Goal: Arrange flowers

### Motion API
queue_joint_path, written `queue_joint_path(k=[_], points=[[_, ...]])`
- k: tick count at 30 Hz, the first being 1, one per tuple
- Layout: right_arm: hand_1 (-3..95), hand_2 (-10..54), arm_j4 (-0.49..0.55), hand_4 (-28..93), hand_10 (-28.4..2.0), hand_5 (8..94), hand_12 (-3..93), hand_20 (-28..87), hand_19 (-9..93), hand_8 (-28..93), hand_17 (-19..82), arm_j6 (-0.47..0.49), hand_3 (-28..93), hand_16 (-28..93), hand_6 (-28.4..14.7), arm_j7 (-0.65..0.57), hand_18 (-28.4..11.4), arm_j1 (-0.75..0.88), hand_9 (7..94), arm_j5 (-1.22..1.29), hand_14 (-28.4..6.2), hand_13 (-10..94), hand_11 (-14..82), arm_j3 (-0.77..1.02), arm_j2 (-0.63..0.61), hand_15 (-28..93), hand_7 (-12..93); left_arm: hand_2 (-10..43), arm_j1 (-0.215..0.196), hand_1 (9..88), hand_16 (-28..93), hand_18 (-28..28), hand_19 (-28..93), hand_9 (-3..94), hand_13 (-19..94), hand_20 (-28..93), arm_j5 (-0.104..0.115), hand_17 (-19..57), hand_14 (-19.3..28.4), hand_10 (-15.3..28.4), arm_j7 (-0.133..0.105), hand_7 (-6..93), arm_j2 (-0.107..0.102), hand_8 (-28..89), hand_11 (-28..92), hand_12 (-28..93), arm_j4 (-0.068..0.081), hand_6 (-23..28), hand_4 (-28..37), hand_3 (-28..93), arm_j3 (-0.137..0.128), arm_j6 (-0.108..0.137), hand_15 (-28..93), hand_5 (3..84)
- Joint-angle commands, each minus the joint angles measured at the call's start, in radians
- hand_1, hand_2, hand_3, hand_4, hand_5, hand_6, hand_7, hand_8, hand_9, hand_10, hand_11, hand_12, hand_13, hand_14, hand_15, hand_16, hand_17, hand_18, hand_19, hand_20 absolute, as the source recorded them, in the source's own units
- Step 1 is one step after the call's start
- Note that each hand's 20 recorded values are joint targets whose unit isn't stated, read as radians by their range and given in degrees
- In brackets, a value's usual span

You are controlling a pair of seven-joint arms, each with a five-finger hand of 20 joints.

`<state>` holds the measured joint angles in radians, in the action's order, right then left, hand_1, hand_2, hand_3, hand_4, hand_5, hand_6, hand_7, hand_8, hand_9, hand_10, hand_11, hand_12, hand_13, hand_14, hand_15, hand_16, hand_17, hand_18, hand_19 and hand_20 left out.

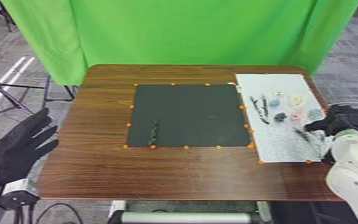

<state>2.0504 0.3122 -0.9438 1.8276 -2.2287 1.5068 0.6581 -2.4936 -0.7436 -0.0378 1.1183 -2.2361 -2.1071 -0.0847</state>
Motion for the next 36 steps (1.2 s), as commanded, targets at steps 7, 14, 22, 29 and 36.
queue_joint_path(k=[7, 14, 22, 29, 36], points=[[18.2, -9.5, -0.065, -28, -14.8, 58.2, 44.2, 55, 90, -12, 27, 0.11, 72, 34, -5.2, -0.048, -22.8, 0.04, 60.5, 0.052, -14.5, 57, 57.8, 0.01, -0.004, 78, 40, -4.9, -0.02, 23.4, 9, 18.8, 35, 16.4, 12, 10, -0.005, -13.2, 11.2, 8.7, -0.002, 17.5, 0.017, -9, 9, 22, -0.01, 0.8, -28.2, 69, -0.01, 0.01, 12, 21.0], [20.1, -9.5, -0.089, -28, -14.4, 58.9, 43.4, 55, 90, -12, 28, 0.092, 74, 33, -4.6, -0.023, -22.8, 0.036, 61.8, 0.049, -14.0, 59, 58.6, -0.032, 0.005, 79, 41, -4.7, -0.013, 23.5, 9, 18.8, 35, 16.4, 12, 10, -0.004, -13.2, 11.2, 8.7, -0.001, 17.4, 0.012, -9, 10, 22, -0.007, 0.8, -28.2, 69, -0.007, 0.005, 12, 21.0], [32.1, -9.5, -0.112, -28, -12.4, 66.2, 45.3, 54, 93, 1, 33, 0.008, 77, 35, -1.9, 0.007, -22.6, 0.008, 70.3, 0.027, -11.9, 66, 60.8, -0.102, 0.022, 80, 46, -4.7, -0.017, 23.5, 9, 18.8, 35, 16.4, 12, 10, -0.002, -13.2, 11.2, 8.7, -0.001, 17.4, 0.009, -9, 9, 22, -0.007, 0.8, -28.2, 69, -0.005, 0.009, 12, 21.0], [44.9, -9.5, -0.105, -28, -10.9, 72.2, 47.6, 59, 93, 16, 37, -0.074, 78, 38, 0.3, 0.051, -22.7, 0.053, 78.1, 0.103, -10.7, 72, 62.6, -0.057, 0.03, 82, 51, -4.8, -0.015, 23.5, 9, 18.8, 35, 16.4, 12, 10, -0.001, -13.1, 11.2, 8.7, 0.003, 17.5, 0.013, -9, 9, 22, -0.006, 0.8, -28.2, 69, -0.004, 0.009, 12, 21.0], [43.1, -9.5, -0.066, -23, -10.0, 75.2, 49.1, 64, 93, 18, 41, -0.159, 82, 39, 0.0, 0.051, -22.8, 0.087, 81.3, 0.084, -9.9, 75, 64.5, 0.003, 0.032, 84, 52, -4.6, -0.019, 23.5, 9, 18.8, 35, 16.4, 12, 10, -0.002, -13.1, 11.2, 8.7, -0.003, 17.4, 0.013, -9, 10, 22, -0.01, 0.8, -28.2, 69, -0.01, 0.01, 12, 21.0]])
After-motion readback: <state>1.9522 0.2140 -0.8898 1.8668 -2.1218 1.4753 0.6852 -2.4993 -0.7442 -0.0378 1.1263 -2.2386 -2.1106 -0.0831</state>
